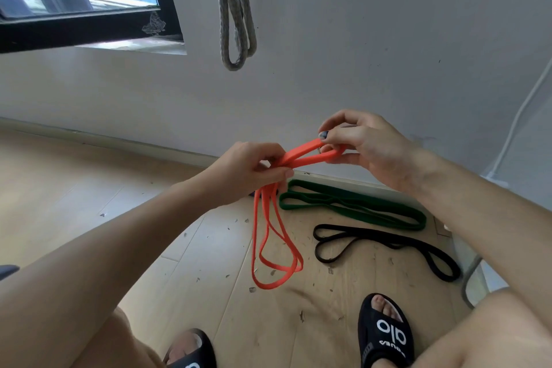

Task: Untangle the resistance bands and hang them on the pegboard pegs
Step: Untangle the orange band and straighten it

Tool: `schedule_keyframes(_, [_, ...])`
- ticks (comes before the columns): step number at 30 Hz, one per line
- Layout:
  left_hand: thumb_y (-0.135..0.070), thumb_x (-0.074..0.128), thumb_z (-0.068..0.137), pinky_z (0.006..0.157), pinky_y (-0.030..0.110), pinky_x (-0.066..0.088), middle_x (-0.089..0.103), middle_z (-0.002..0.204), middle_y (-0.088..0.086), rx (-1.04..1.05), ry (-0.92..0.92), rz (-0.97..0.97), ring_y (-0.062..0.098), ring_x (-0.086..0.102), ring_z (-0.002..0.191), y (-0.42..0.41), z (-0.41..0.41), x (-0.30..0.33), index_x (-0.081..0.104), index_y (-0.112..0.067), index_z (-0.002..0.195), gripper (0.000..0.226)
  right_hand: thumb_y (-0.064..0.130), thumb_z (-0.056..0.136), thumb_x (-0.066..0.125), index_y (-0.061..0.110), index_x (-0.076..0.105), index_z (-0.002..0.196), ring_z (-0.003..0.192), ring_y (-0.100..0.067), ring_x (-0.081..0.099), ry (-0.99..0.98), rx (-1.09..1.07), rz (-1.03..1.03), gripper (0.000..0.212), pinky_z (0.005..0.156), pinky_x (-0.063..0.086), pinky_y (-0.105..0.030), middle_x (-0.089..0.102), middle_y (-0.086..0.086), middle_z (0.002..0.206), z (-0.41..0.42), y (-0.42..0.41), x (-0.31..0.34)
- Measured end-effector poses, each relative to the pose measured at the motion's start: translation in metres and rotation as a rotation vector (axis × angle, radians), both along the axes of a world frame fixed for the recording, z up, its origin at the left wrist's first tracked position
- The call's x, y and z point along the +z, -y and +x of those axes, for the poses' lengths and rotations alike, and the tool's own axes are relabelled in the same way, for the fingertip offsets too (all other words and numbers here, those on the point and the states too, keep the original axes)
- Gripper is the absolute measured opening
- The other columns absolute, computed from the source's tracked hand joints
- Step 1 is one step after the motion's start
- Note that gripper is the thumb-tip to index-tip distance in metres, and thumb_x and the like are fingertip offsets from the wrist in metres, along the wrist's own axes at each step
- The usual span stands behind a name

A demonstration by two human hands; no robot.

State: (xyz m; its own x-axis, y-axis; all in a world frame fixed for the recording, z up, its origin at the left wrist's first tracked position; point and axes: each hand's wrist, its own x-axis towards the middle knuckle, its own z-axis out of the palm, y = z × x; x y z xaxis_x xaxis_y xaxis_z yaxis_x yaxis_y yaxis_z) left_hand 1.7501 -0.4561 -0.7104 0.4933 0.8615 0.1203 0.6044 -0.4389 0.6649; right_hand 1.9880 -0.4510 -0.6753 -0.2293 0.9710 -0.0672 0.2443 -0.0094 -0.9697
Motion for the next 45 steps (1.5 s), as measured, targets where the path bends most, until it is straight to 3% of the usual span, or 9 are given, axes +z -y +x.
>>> schedule_keyframes(9, [-0.027, 0.068, 0.097, 0.072, 0.021, 0.058, 0.076, 0.087, -0.005, -0.049, 0.000, 0.023, 0.009, 0.075, 0.080, 0.000, -0.002, 0.004, 0.072, -0.013, 0.102, 0.015, -0.006, 0.087, 0.056, 0.008, 0.064, 0.081, 0.091, -0.031, 0.063, -0.090, -0.001, -0.107, 0.018, 0.075, 0.061, -0.036, 0.056, -0.016, 0.100, -0.007, 0.000, -0.004])
schedule_keyframes(16, [-0.029, 0.066, 0.097, 0.068, 0.013, 0.054, 0.075, 0.085, -0.008, -0.065, -0.074, 0.017, 0.002, 0.073, 0.078, 0.001, -0.006, 0.007, 0.072, -0.012, 0.102, 0.019, 0.002, 0.092, 0.059, 0.010, 0.062, 0.107, 0.087, -0.026, 0.069, 0.084, 0.078, -0.154, 0.017, 0.088, 0.062, -0.046, 0.060, -0.013, 0.099, -0.008, -0.001, -0.012])
schedule_keyframes(20, [-0.036, 0.066, 0.097, 0.069, 0.030, 0.060, 0.074, 0.081, -0.009, -0.117, -0.208, 0.098, 0.008, 0.071, 0.072, 0.001, -0.006, 0.004, 0.072, -0.018, 0.097, 0.018, 0.004, 0.090, 0.060, 0.029, 0.064, 0.108, 0.102, -0.017, 0.068, 0.380, 0.123, 0.092, 0.031, 0.096, 0.057, -0.043, 0.069, 0.001, 0.109, -0.012, 0.001, -0.009])
schedule_keyframes(25, [-0.036, 0.065, 0.095, 0.074, 0.030, 0.061, 0.076, 0.085, -0.006, -0.161, -0.232, 0.135, 0.006, 0.073, 0.074, 0.001, 0.004, 0.005, 0.073, -0.013, 0.102, 0.026, 0.010, 0.099, 0.051, 0.026, 0.066, 0.119, 0.107, -0.005, 0.061, 0.548, 0.153, 0.504, 0.030, 0.085, 0.042, -0.009, 0.068, 0.010, 0.115, -0.035, 0.016, 0.003])
schedule_keyframes(29, [-0.024, 0.072, 0.094, 0.075, 0.010, 0.055, 0.078, 0.088, -0.007, -0.125, -0.115, 0.127, -0.005, 0.072, 0.078, 0.002, 0.008, 0.004, 0.077, -0.012, 0.105, 0.017, 0.039, 0.109, 0.035, 0.028, 0.060, 0.109, 0.091, -0.018, 0.065, 0.600, 0.256, 0.324, 0.028, 0.080, 0.053, -0.034, 0.070, 0.001, 0.100, -0.048, 0.017, -0.005])
schedule_keyframes(31, [-0.026, 0.071, 0.094, 0.077, 0.014, 0.058, 0.078, 0.089, -0.009, -0.098, -0.116, 0.106, -0.006, 0.072, 0.078, 0.001, 0.009, 0.004, 0.078, -0.015, 0.108, 0.019, 0.053, 0.108, 0.028, 0.025, 0.056, 0.093, 0.069, -0.016, 0.066, 0.569, 0.290, 0.168, 0.042, 0.071, 0.055, -0.042, 0.071, -0.003, 0.086, -0.046, 0.015, -0.011])
schedule_keyframes(33, [-0.029, 0.071, 0.094, 0.079, 0.018, 0.060, 0.078, 0.092, -0.010, -0.096, -0.109, 0.065, -0.004, 0.073, 0.080, 0.002, 0.009, 0.003, 0.077, -0.016, 0.111, 0.022, 0.054, 0.108, 0.028, 0.020, 0.052, 0.085, 0.047, -0.007, 0.055, 0.543, 0.291, 0.140, 0.048, 0.055, 0.047, -0.035, 0.065, 0.000, 0.068, -0.042, 0.012, -0.014])
schedule_keyframes(36, [-0.030, 0.072, 0.094, 0.076, 0.014, 0.057, 0.078, 0.090, -0.010, -0.077, -0.075, 0.044, -0.004, 0.073, 0.079, 0.003, 0.009, 0.003, 0.076, -0.015, 0.111, 0.023, 0.050, 0.108, 0.035, 0.018, 0.051, 0.079, 0.046, -0.007, 0.046, 0.546, 0.244, 0.209, 0.046, 0.057, 0.038, -0.033, 0.054, 0.006, 0.055, -0.042, 0.006, -0.014])
schedule_keyframes(45, [-0.027, 0.074, 0.093, 0.080, 0.023, 0.060, 0.075, 0.088, -0.004, -0.100, -0.084, 0.074, 0.007, 0.072, 0.079, 0.006, 0.010, -0.002, 0.073, -0.012, 0.107, 0.021, 0.030, 0.105, 0.055, 0.022, 0.062, 0.091, 0.046, 0.000, 0.049, 0.365, 0.177, 0.235, 0.018, 0.050, 0.039, -0.017, 0.055, 0.002, 0.063, -0.035, 0.010, -0.005])
